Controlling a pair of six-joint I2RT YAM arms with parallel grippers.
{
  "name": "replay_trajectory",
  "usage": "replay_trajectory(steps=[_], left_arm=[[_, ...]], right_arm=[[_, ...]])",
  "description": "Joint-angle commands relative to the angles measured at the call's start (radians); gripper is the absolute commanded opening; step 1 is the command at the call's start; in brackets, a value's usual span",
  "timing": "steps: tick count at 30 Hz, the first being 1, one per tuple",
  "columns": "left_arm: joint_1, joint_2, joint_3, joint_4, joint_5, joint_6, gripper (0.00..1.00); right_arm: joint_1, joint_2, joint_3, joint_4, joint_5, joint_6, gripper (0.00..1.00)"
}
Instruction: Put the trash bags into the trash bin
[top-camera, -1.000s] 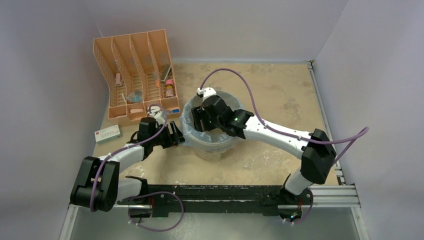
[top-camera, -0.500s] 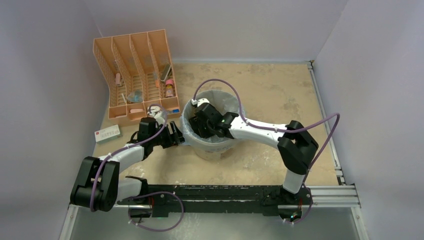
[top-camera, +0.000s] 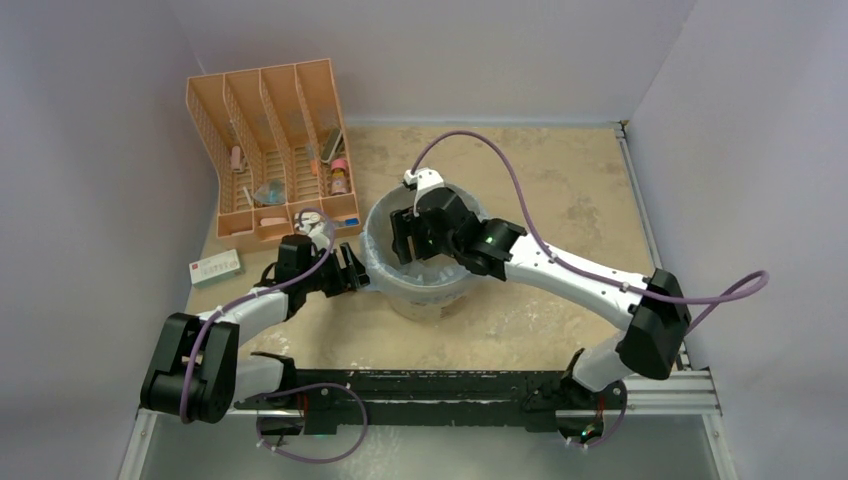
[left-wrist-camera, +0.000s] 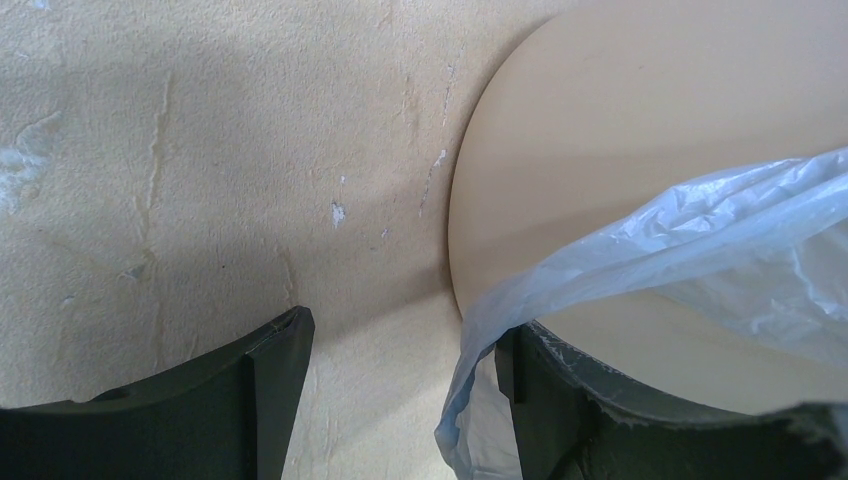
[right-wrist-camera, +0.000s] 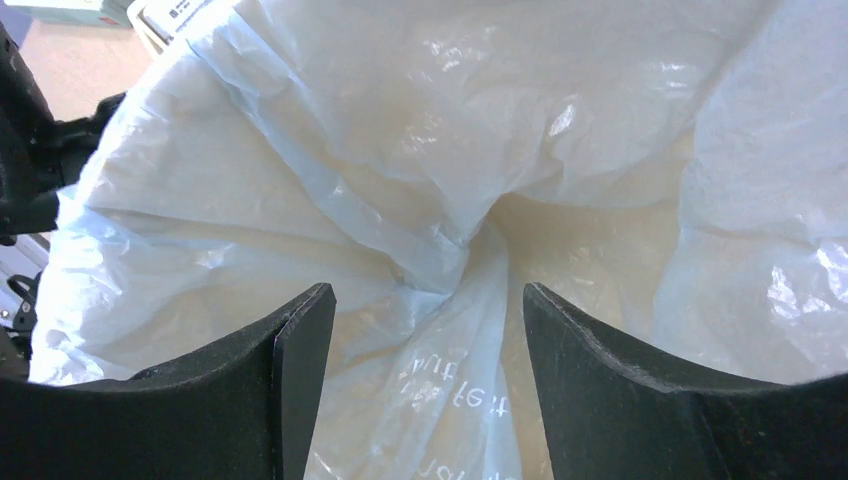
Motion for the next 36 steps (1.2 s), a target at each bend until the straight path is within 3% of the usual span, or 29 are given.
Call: replay_trajectory(steps=[1, 9, 21, 36], left_arm=[[-0.002, -0.014, -0.018, 0.013, 0.015, 0.035, 0.67], [-0.002, -0.026, -0.023, 0.013, 0.012, 0.033, 0.67], [-0.002, -0.055, -0.038, 0.021, 0.001, 0.03, 0.67], [-0.002, -0.058, -0.039, 0.026, 0.007, 0.031, 0.67]], right_arm=[[0.004, 0.046, 0.028, -0.019, -0.013, -0.007, 0.72], [0.004, 0.194, -0.023, 0.048, -0.099, 0.012, 0.69], [0.008, 0.288, -0.078, 0.04, -0.034, 0.019, 0.68], [0.009, 0.075, -0.005, -0.035, 0.027, 0.027, 0.72]])
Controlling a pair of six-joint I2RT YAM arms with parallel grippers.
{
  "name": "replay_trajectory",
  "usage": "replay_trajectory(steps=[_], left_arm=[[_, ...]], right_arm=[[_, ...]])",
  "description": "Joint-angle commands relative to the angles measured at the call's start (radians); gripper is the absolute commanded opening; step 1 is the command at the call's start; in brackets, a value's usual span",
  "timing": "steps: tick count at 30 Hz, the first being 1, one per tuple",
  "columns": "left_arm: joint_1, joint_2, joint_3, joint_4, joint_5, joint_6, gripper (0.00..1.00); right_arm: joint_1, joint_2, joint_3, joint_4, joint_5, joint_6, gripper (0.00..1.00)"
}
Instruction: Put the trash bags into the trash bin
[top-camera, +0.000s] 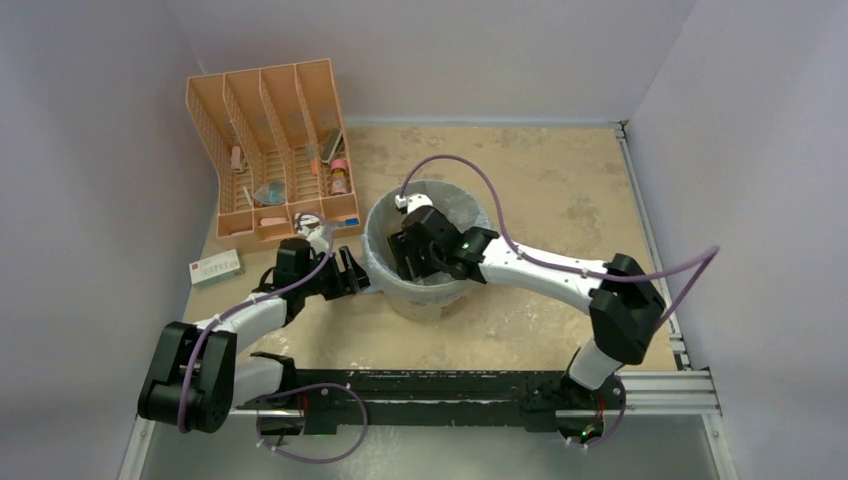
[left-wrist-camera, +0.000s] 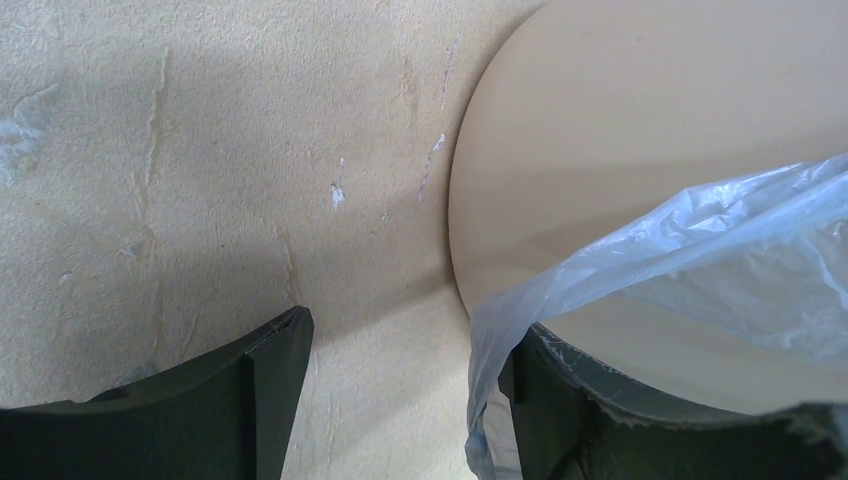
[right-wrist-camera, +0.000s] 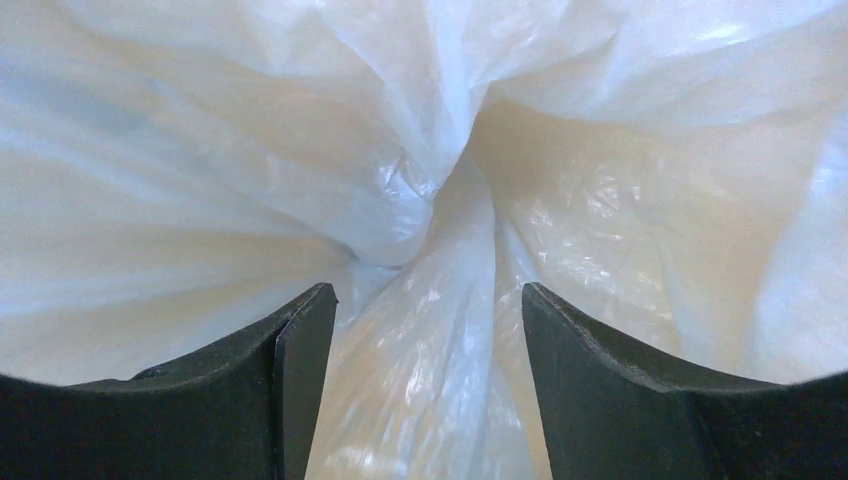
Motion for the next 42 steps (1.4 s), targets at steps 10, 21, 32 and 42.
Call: replay_trajectory(steps=[10, 21, 32, 42], left_arm=[[-0.002, -0.029, -0.014, 0.026, 0.005, 0.023, 0.67], [-0.002, -0.06, -0.027, 0.029, 0.003, 0.019, 0.67], [-0.002, -0.211, -0.076, 0.001, -0.075, -0.018, 0.74], [-0.002, -0.369, 0.029, -0.3, -0.247, -0.096, 0.8]], right_arm=[[0.006, 0.088, 0.006, 0.093, -0.067, 0.06, 0.61], [0.008, -0.041, 0.044, 0.073, -0.013, 0.047, 0.65], [0.007, -0.278, 0.086, 0.064, 0.113, 0.015, 0.66], [-0.057, -0.423, 0.067, 0.117, 0.643, 0.049, 0.87]])
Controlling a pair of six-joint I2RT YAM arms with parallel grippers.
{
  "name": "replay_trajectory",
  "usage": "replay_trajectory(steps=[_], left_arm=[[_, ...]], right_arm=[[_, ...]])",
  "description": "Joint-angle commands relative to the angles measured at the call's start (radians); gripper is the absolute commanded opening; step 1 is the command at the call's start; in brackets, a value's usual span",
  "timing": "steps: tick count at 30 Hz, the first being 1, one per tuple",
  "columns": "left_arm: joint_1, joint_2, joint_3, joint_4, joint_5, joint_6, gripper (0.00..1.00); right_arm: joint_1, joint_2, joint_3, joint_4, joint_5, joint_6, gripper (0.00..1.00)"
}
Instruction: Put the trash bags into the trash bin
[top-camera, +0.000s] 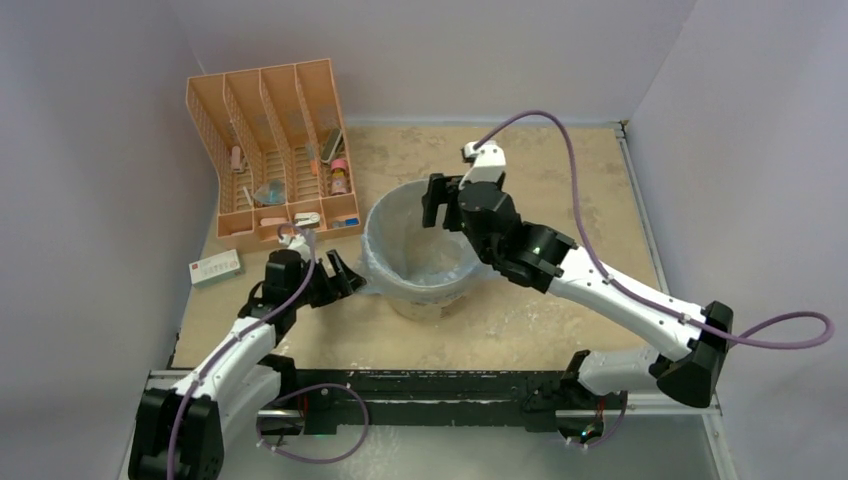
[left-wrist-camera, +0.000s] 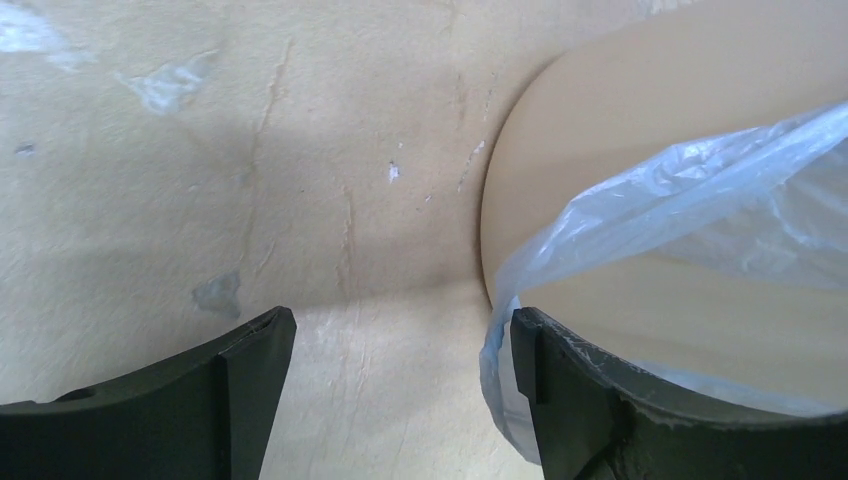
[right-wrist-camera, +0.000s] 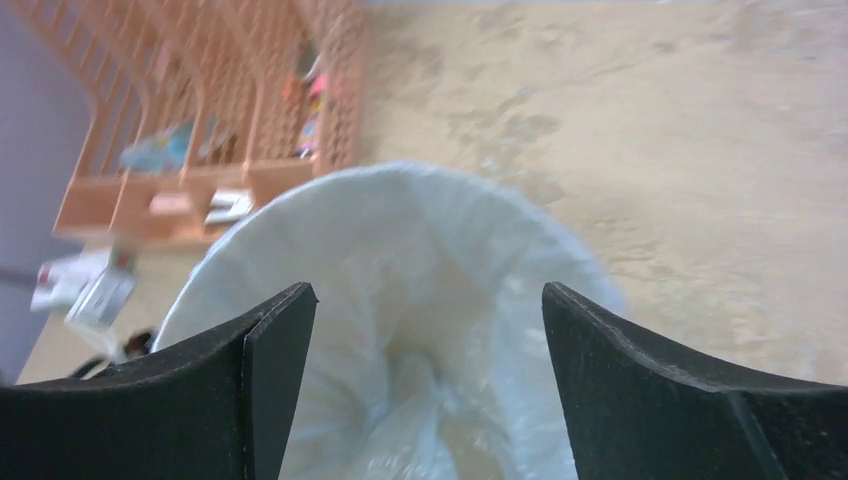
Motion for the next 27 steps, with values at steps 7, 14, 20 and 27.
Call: replay_trajectory(steps=[7, 14, 20, 27], left_arm=[[-0.001, -0.242, 0.22, -0.325, -0.185, -0.047, 0.82], [-0.001, -0.295, 0.409, -0.231, -0.019, -0.02, 0.84], [-0.019, -0.007, 0.737, -0.182, 0.324, 0.112, 0.83], [-0.33, 0.339, 1.025, -0.35, 0.257, 0.358, 0.82]], right_arm=[[-0.427, -0.194, -0.152, 0.094, -0.025, 0.156, 0.9], [-0.58, -0.233, -0.391, 0.182, -0.257, 0.263, 0.94], [-0.733, -0.136, -0.535, 0.324, -0.683, 0.311, 0.94], [-0.734, -0.069, -0.653, 0.393, -0.794, 0.326, 0.93]])
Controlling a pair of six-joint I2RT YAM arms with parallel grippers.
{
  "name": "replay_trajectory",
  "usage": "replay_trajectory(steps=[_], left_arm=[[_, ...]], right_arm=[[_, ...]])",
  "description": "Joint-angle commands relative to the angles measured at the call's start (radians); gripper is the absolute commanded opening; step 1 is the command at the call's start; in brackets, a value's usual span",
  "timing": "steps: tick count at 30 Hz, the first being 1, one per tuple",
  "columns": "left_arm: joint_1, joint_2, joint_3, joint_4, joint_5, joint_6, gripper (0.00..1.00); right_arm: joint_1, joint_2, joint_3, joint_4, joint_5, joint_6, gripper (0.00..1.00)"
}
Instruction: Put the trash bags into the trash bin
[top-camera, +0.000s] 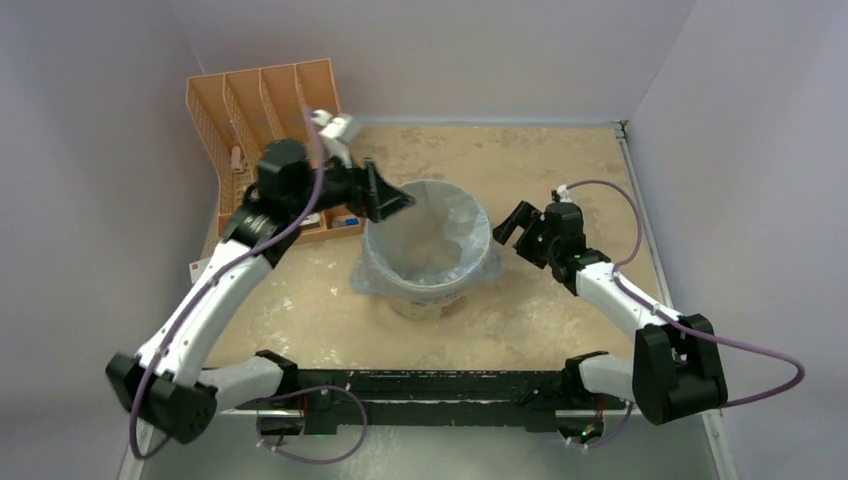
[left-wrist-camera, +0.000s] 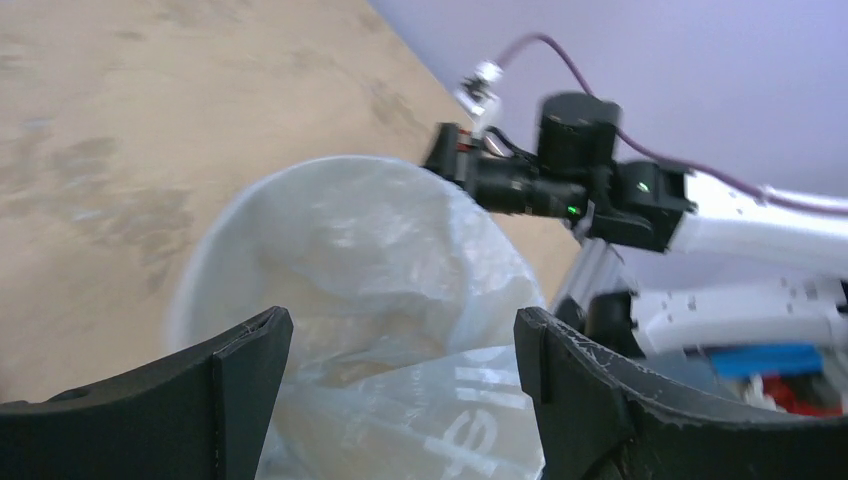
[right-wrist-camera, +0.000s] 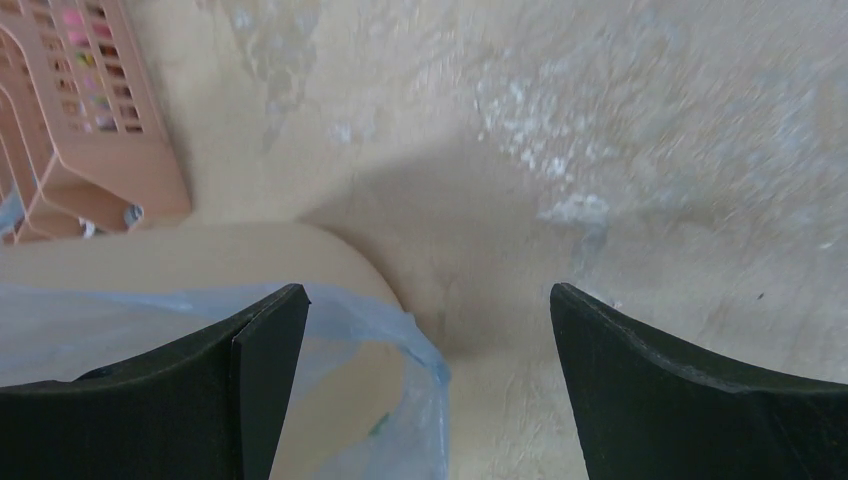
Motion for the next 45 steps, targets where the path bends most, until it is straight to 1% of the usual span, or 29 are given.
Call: replay_trajectory(steps=[1, 2, 4, 6, 7, 12, 17, 20, 24, 26, 30, 36, 39, 42, 44, 45], left_arm=[[-0.213, 0.22, 0.171, -0.139, -0.013, 0.222, 0.82], [-0.263, 0.277, 0.21, -0.177, -0.04, 0.253, 0.82], [-0.346, 0.377, 0.278, -0.258, -0.166, 0.285, 0.83], [-0.388, 0.438, 0.307, -0.313, -0.276, 0.289, 0.83], [-0.4, 0.45, 0.3, -0.309, -0.314, 0.287, 0.83], [-0.438, 0.479, 0.261, -0.276, -0.339, 0.286, 0.83], [-0.442, 0.514, 0.169, -0.216, -0.293, 0.282, 0.83], [-0.442, 0.554, 0.137, -0.176, -0.215, 0.276, 0.83], [-0.443, 0.59, 0.1, -0.161, -0.266, 0.247, 0.83], [-0.443, 0.596, 0.062, -0.12, -0.244, 0.258, 0.83], [-0.442, 0.652, 0.055, -0.163, -0.198, 0.299, 0.83], [-0.442, 0.665, 0.013, -0.166, -0.091, 0.368, 0.82], [-0.442, 0.718, 0.065, -0.252, -0.117, 0.388, 0.81], [-0.442, 0.727, 0.06, -0.26, -0.145, 0.388, 0.8], [-0.442, 0.711, 0.036, -0.243, -0.137, 0.392, 0.8], [-0.442, 0.711, 0.03, -0.246, -0.144, 0.4, 0.8]], right_arm=[[0.001, 0.004, -0.04, 0.118, -0.134, 0.03, 0.93], [0.002, 0.006, -0.048, 0.128, -0.138, 0.032, 0.93], [0.002, 0.007, -0.046, 0.113, -0.126, 0.03, 0.93], [0.001, 0.005, -0.031, 0.084, -0.113, 0.02, 0.93], [0.002, 0.002, -0.028, 0.077, -0.111, 0.008, 0.93], [0.001, -0.024, -0.033, 0.068, -0.099, 0.013, 0.93], [0.002, -0.04, -0.054, 0.078, -0.133, 0.027, 0.93], [0.002, -0.04, -0.079, 0.116, -0.193, 0.05, 0.93], [0.001, -0.029, -0.101, 0.132, -0.239, 0.055, 0.93], [0.001, -0.021, -0.108, 0.131, -0.245, 0.048, 0.93], [0.001, 0.002, -0.114, 0.128, -0.249, 0.022, 0.93], [0.002, 0.045, -0.106, 0.124, -0.253, -0.008, 0.94], [0.002, 0.062, -0.102, 0.124, -0.26, -0.016, 0.94], [0.002, 0.058, -0.11, 0.135, -0.277, -0.021, 0.94], [0.002, 0.054, -0.114, 0.138, -0.292, -0.054, 0.89], [0.002, 0.056, -0.11, 0.136, -0.273, -0.086, 0.88]])
